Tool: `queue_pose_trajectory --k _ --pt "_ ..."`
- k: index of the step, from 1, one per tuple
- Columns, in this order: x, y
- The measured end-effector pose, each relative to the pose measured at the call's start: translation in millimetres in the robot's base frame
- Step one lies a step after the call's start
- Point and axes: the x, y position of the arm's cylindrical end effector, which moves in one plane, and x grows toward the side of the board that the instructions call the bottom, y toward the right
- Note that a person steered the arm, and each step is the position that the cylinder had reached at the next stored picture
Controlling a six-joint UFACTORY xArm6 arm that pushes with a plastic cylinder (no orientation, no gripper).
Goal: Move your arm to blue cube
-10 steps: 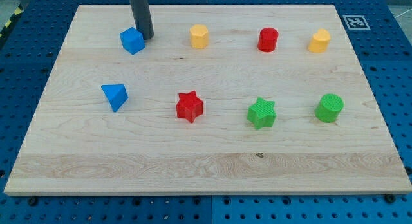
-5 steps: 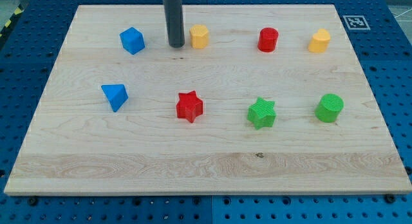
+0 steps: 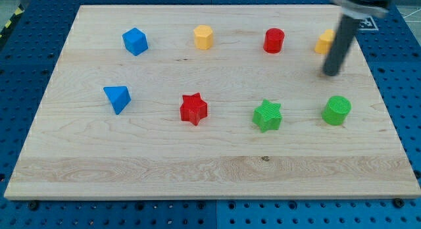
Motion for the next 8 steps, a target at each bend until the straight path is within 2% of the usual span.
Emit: queue_pose_trajectory --k 1,2,5,8 --pt "3 48" --pt "3 17" --pt "25 -153" --pt "26 -305"
